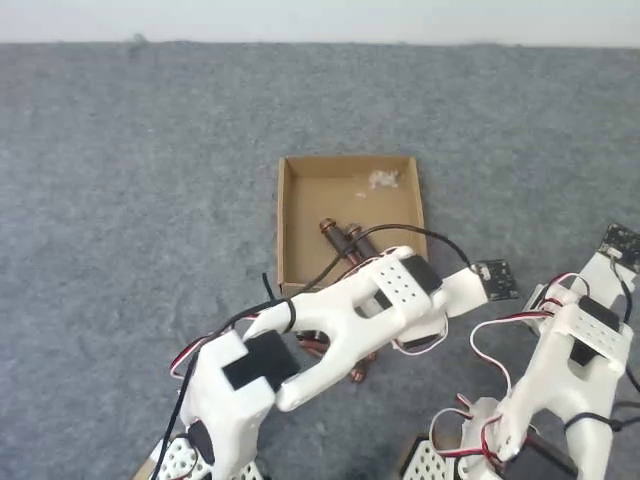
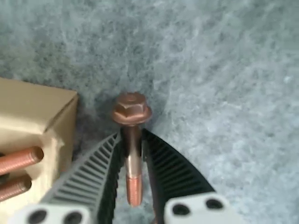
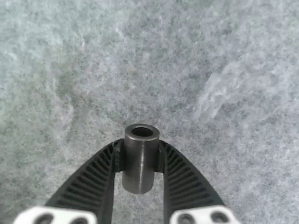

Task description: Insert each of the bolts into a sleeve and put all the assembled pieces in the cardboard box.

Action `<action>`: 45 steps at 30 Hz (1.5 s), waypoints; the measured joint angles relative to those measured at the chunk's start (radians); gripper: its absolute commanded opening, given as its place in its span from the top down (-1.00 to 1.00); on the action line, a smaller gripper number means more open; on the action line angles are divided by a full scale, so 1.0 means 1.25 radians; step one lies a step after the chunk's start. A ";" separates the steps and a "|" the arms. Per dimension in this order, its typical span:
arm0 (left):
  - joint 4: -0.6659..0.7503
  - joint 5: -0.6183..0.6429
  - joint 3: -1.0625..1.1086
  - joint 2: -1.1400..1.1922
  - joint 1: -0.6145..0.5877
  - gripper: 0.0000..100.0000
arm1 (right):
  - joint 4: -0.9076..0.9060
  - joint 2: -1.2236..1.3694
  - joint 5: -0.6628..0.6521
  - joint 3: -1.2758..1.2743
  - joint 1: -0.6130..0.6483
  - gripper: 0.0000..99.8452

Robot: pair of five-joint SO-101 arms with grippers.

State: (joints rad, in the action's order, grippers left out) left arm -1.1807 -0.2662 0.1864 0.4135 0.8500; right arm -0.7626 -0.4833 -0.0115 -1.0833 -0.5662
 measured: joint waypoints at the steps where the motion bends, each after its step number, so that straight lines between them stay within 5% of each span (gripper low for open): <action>1: 0.014 -0.004 0.021 -0.015 0.000 0.98 | 0.000 0.000 0.000 0.000 0.000 0.99; 22: 0.092 0.092 0.281 -0.345 -0.020 0.98 | 0.000 0.001 0.000 0.000 0.001 0.99; 45: 0.135 0.214 0.307 -0.498 -0.254 0.98 | 0.000 0.001 0.000 0.000 0.072 0.99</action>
State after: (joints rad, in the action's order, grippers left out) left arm -1.0119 0.0008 0.5700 -0.2094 0.5324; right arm -0.7626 -0.4818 -0.0115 -1.0833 -0.4757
